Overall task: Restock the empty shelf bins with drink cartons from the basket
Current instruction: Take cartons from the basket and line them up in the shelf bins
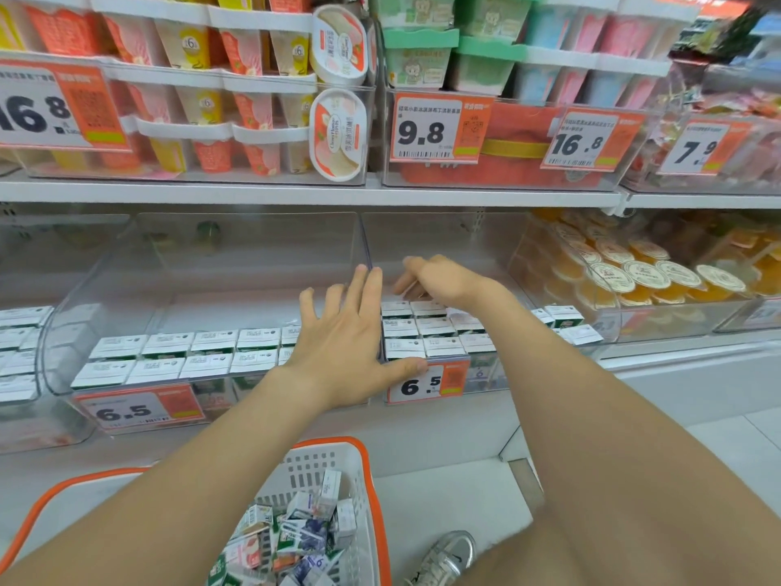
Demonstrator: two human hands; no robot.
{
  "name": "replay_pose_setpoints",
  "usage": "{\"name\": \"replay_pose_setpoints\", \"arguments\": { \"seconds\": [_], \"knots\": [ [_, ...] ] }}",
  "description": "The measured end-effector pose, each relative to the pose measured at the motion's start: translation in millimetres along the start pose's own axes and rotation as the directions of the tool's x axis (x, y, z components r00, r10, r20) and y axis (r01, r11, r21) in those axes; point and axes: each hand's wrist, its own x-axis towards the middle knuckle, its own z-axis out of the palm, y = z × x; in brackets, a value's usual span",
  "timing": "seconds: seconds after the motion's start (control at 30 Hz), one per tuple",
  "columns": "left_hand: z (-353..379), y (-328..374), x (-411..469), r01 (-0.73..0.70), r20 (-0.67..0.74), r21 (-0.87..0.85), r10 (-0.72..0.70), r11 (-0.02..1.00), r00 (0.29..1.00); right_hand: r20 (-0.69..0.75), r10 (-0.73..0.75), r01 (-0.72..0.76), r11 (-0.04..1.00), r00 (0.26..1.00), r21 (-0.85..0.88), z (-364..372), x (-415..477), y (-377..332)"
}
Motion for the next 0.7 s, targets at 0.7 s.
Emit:
{"name": "replay_pose_setpoints", "arguments": {
  "seconds": [0.7],
  "knots": [
    [-16.9,68.8,10.8,-0.117,0.044,0.047,0.115,0.992,0.992,-0.457,0.007,-0.284,0.792,0.889,-0.541,-39.2,-62.3,79.7]
  ]
}}
